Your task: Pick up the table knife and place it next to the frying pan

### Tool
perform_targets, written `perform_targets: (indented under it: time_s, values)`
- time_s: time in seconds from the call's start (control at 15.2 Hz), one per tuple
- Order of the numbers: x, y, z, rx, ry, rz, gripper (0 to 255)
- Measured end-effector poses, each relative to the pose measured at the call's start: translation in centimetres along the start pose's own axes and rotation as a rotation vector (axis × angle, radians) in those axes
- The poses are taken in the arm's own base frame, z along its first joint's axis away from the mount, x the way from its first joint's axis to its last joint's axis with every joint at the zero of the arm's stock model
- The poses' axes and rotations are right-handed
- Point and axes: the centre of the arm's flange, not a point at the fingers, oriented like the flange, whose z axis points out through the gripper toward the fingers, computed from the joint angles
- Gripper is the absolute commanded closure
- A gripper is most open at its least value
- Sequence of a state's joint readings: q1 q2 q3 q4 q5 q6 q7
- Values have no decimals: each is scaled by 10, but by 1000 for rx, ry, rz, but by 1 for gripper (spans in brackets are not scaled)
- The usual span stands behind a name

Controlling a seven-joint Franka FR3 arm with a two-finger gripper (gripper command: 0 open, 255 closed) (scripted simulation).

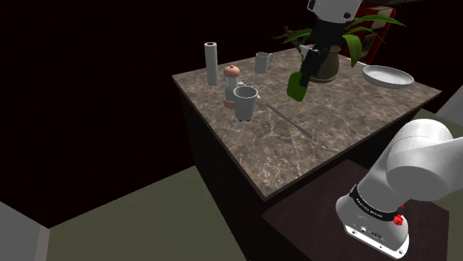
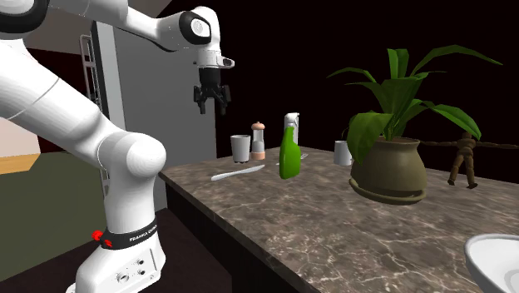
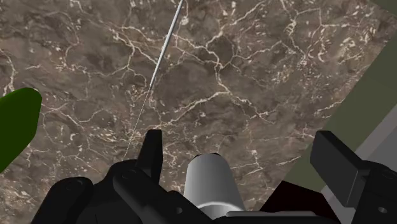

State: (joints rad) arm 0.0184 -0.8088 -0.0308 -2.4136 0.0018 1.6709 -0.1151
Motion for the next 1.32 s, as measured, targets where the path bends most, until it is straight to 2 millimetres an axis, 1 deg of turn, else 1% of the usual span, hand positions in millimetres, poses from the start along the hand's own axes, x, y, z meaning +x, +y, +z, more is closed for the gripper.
perform_targets:
  time_s: [0.07, 0.2, 0.26, 0.33, 0.4, 0.59, 0.79, 0.92, 1.06, 1.12, 1.32]
  values:
    - [0, 0, 0, 0, 0, 0, 0]
    - [5, 5, 14, -1, -10, 32, 0]
    - [8, 12, 24, -2, -17, 56, 0]
    - [12, 16, 38, -3, -25, 81, 0]
    - [16, 19, 47, -4, -33, 106, 0]
    - [27, 34, 85, -8, -57, 186, 0]
    - [33, 50, 119, -11, -79, 266, 0]
    - [35, 62, 147, -13, -96, 320, 0]
    - [36, 73, 165, -15, -109, 369, 0]
    - [35, 76, 175, -16, -113, 381, 0]
    - [35, 78, 191, -16, -115, 391, 0]
